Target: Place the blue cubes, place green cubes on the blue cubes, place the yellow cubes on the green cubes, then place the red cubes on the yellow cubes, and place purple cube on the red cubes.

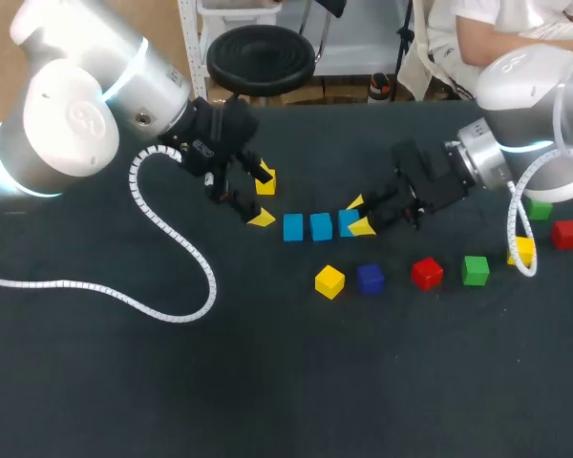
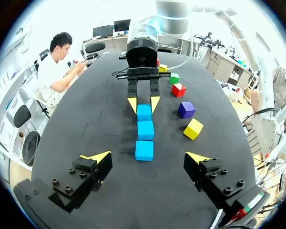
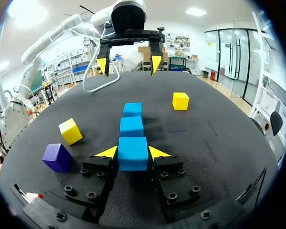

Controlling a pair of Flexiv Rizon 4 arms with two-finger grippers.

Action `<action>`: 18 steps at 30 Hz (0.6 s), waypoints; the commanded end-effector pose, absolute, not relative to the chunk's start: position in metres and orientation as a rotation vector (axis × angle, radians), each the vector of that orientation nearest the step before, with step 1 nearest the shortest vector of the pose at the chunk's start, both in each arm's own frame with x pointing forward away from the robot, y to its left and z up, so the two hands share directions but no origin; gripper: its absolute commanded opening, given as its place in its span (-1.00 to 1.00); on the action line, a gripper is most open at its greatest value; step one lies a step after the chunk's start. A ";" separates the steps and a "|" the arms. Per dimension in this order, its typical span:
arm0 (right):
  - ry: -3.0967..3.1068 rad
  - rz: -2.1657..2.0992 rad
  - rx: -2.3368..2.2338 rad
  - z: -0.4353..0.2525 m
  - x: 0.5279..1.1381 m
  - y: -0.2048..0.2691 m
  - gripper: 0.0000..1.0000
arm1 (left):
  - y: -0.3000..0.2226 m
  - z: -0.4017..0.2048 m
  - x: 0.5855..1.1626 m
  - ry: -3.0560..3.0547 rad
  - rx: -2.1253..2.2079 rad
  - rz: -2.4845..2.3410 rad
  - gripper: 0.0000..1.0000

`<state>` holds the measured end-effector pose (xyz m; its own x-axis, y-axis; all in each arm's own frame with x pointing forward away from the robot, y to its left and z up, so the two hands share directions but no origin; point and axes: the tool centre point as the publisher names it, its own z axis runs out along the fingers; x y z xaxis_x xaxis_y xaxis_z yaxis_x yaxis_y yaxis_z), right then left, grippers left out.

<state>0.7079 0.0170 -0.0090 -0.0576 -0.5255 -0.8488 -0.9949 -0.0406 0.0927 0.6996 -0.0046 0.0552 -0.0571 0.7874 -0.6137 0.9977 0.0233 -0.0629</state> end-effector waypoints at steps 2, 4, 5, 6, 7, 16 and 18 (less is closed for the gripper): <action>1.642 0.988 -1.617 -0.005 0.699 0.015 -1.00 | -0.003 0.055 0.699 1.894 1.814 -0.690 1.00; 1.642 0.992 -1.618 -0.007 0.698 0.016 -1.00 | -0.003 0.055 0.699 1.894 1.814 -0.690 1.00; 1.642 0.994 -1.618 -0.008 0.698 0.017 -1.00 | -0.003 0.055 0.699 1.894 1.814 -0.690 1.00; 1.642 0.997 -1.618 -0.009 0.698 0.017 -1.00 | -0.003 0.055 0.699 1.894 1.814 -0.690 1.00; 1.643 0.999 -1.617 -0.010 0.699 0.017 -1.00 | -0.003 0.055 0.699 1.894 1.814 -0.690 1.00; 1.642 1.002 -1.626 -0.012 0.705 0.016 -1.00 | -0.003 0.055 0.699 1.894 1.814 -0.690 1.00; 1.642 1.000 -1.630 -0.011 0.705 0.016 -1.00 | -0.003 0.055 0.699 1.894 1.814 -0.690 1.00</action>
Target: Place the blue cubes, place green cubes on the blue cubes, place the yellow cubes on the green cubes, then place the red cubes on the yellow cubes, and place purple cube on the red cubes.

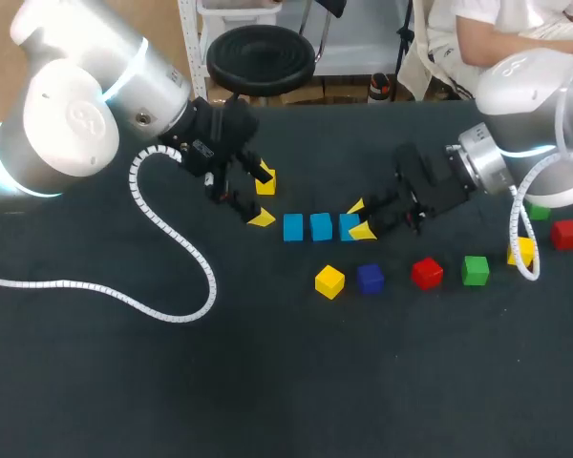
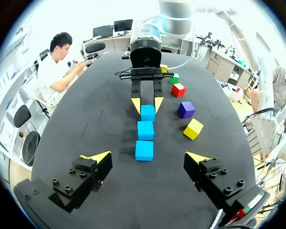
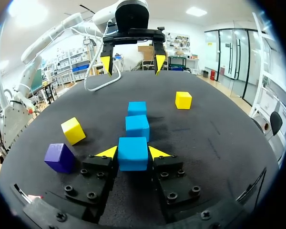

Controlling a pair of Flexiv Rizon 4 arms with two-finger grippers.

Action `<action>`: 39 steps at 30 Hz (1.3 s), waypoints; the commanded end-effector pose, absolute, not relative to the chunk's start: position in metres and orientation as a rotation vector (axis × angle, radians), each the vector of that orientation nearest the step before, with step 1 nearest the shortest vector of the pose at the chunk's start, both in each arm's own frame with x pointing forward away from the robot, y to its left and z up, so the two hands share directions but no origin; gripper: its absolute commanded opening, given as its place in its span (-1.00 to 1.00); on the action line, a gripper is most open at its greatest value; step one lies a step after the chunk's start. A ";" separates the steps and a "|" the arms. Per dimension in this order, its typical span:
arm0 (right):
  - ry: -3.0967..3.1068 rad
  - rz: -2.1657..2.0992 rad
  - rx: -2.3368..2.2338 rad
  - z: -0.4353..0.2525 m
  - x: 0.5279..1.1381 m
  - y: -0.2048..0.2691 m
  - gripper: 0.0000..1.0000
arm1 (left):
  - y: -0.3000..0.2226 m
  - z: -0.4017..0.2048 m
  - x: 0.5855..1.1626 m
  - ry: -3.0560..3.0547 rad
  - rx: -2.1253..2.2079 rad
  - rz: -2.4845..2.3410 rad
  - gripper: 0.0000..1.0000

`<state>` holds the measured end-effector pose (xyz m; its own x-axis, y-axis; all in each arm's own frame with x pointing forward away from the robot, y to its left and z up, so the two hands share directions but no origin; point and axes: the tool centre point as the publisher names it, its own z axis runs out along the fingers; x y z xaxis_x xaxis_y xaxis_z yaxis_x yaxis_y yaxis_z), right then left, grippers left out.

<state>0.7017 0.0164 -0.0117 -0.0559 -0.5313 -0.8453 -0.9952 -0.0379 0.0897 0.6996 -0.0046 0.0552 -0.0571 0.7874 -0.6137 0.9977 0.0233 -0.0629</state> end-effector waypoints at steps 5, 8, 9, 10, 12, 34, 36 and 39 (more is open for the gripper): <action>1.641 0.999 -1.633 -0.011 0.705 0.016 -1.00 | -0.003 0.055 0.699 1.894 1.814 -0.690 1.00; 1.642 0.999 -1.633 -0.010 0.705 0.017 -1.00 | -0.003 0.055 0.699 1.894 1.814 -0.690 1.00; 1.642 0.999 -1.633 -0.010 0.705 0.017 -1.00 | -0.003 0.055 0.699 1.894 1.814 -0.690 1.00; 1.643 0.999 -1.633 -0.010 0.705 0.017 -1.00 | -0.003 0.055 0.699 1.894 1.814 -0.690 1.00; 1.643 1.000 -1.633 -0.011 0.705 0.017 -1.00 | -0.003 0.055 0.699 1.894 1.814 -0.690 1.00; 1.639 1.004 -1.620 -0.007 0.703 0.016 1.00 | -0.003 0.055 0.699 1.894 1.814 -0.690 1.00; 1.640 1.000 -1.614 -0.006 0.703 0.015 1.00 | -0.003 0.055 0.699 1.894 1.814 -0.690 1.00; 1.642 0.988 -1.603 -0.004 0.702 0.012 1.00 | -0.003 0.055 0.699 1.894 1.814 -0.690 1.00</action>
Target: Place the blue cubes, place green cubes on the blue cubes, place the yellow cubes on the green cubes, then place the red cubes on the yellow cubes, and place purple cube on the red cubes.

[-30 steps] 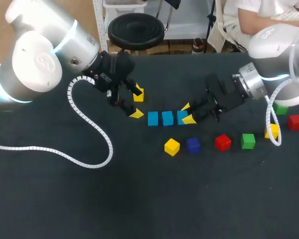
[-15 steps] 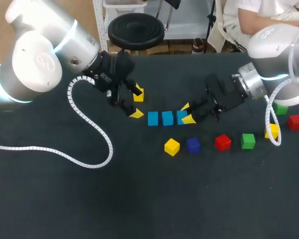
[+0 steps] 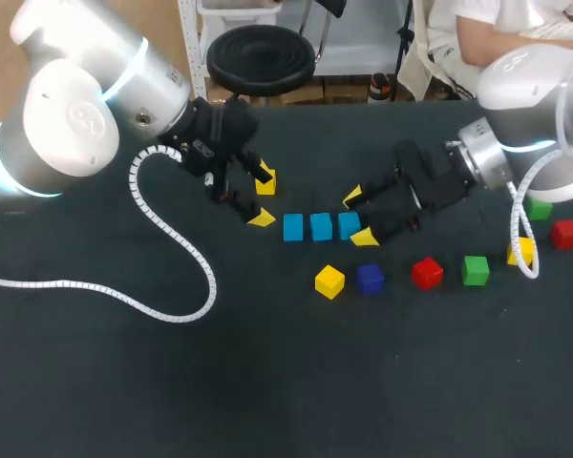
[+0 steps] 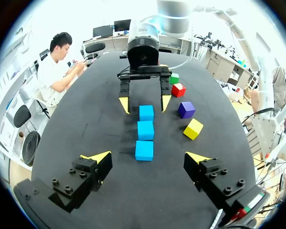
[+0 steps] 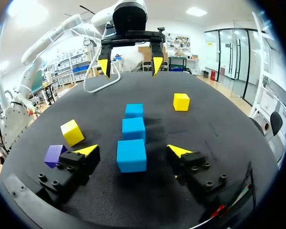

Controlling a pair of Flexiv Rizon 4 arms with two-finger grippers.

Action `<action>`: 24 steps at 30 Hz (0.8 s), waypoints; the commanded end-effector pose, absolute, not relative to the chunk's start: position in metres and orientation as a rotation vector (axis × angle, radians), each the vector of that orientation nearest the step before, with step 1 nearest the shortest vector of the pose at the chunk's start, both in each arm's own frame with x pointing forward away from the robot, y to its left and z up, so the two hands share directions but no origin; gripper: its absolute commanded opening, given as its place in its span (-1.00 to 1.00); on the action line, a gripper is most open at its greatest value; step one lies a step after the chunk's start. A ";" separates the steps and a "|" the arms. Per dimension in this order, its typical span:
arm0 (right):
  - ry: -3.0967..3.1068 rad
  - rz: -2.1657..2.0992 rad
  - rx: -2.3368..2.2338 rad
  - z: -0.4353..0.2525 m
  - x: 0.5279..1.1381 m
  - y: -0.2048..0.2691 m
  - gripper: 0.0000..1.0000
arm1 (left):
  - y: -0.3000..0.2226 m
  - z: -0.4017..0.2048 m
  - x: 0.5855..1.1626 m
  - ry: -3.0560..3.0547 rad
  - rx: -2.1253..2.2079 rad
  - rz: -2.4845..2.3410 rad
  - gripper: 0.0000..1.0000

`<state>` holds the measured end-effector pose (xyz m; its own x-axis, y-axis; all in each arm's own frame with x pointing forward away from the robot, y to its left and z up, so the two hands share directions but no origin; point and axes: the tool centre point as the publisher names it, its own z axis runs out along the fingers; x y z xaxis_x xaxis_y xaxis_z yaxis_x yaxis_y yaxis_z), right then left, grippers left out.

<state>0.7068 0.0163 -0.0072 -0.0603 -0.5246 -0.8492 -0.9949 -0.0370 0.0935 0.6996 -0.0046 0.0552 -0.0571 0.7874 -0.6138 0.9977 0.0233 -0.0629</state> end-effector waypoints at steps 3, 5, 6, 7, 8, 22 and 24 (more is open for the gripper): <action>1.640 0.968 -1.593 0.000 0.701 0.006 1.00 | -0.003 0.055 0.699 1.894 1.814 -0.690 1.00; 1.619 0.969 -1.565 0.002 0.699 -0.001 1.00 | -0.003 0.055 0.699 1.894 1.814 -0.690 1.00; 1.625 0.965 -1.556 0.003 0.698 -0.006 1.00 | -0.003 0.055 0.699 1.894 1.814 -0.690 1.00; 1.633 0.958 -1.545 0.004 0.697 -0.011 1.00 | -0.003 0.055 0.699 1.894 1.814 -0.690 1.00; 1.634 0.956 -1.532 0.005 0.695 -0.015 1.00 | -0.003 0.055 0.699 1.894 1.814 -0.690 1.00; 1.676 0.861 -1.510 0.038 0.670 -0.064 1.00 | -0.003 0.055 0.699 1.894 1.814 -0.690 1.00; 1.695 0.840 -1.510 0.043 0.667 -0.070 1.00 | -0.003 0.055 0.699 1.894 1.814 -0.690 1.00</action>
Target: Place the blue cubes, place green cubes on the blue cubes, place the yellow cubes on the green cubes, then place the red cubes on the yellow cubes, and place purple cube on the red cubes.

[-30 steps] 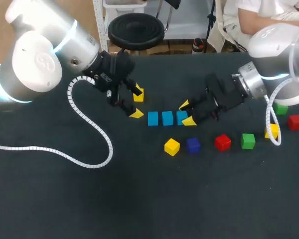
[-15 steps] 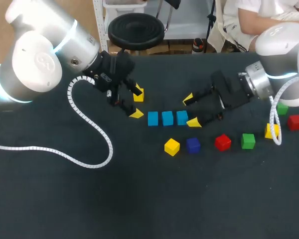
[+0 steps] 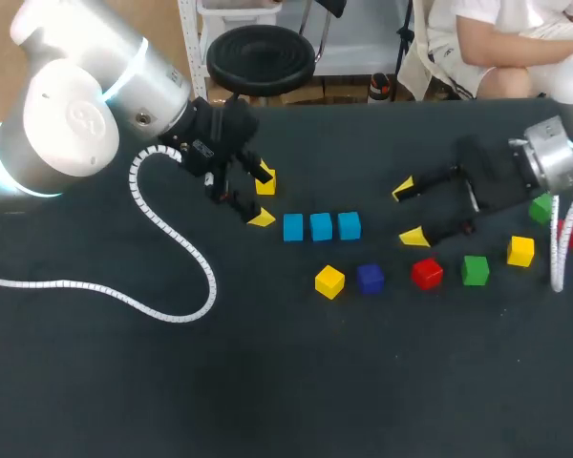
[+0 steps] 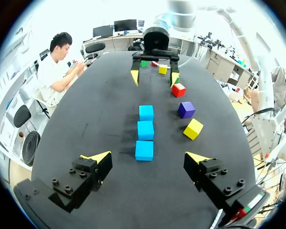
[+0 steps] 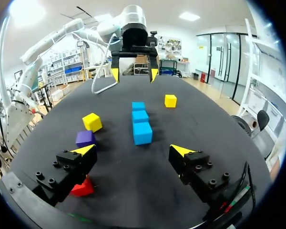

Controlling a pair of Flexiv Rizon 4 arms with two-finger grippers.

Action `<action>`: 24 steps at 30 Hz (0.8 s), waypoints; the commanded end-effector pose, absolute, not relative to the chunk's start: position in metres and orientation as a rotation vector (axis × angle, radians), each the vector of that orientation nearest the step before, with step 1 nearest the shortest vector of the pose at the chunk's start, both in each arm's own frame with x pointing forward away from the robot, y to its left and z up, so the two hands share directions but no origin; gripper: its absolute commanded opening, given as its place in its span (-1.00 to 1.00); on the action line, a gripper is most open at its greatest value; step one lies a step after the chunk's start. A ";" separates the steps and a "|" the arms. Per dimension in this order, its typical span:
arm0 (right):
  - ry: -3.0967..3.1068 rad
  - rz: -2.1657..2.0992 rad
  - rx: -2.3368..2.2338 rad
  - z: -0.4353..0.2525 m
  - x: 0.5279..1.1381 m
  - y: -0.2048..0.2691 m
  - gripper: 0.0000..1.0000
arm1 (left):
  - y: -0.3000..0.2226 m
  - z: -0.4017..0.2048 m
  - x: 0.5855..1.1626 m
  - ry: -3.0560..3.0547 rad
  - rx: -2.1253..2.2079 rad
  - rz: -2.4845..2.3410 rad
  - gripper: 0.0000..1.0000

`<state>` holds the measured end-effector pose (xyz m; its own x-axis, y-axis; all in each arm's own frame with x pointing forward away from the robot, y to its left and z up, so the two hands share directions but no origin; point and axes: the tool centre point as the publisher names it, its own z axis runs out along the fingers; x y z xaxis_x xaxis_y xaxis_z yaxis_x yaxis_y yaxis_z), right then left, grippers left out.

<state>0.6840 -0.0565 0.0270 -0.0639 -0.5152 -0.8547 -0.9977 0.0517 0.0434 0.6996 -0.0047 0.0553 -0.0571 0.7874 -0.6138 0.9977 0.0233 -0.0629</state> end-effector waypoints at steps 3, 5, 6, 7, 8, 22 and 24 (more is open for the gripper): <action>1.701 0.824 -1.506 0.049 0.661 -0.079 1.00 | -0.003 0.055 0.699 1.894 1.814 -0.690 1.00; 1.701 0.830 -1.495 0.052 0.657 -0.086 1.00 | -0.003 0.055 0.699 1.894 1.814 -0.690 1.00; 1.688 0.851 -1.478 0.054 0.655 -0.089 1.00 | -0.003 0.055 0.699 1.894 1.814 -0.690 1.00; 1.667 0.883 -1.456 0.055 0.654 -0.092 1.00 | -0.003 0.055 0.699 1.894 1.814 -0.690 1.00; 1.667 0.883 -1.456 0.055 0.654 -0.092 1.00 | -0.003 0.055 0.699 1.894 1.814 -0.690 1.00; 1.667 0.883 -1.456 0.055 0.654 -0.092 1.00 | -0.003 0.055 0.699 1.894 1.814 -0.690 1.00; 1.667 0.883 -1.456 0.055 0.654 -0.092 1.00 | -0.003 0.055 0.699 1.894 1.814 -0.690 1.00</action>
<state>0.6536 -0.0920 0.0559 -0.0827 -0.4839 -0.8712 -0.9925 0.1186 0.0283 0.6996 -0.0046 0.0552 -0.0571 0.7874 -0.6137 0.9977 0.0233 -0.0629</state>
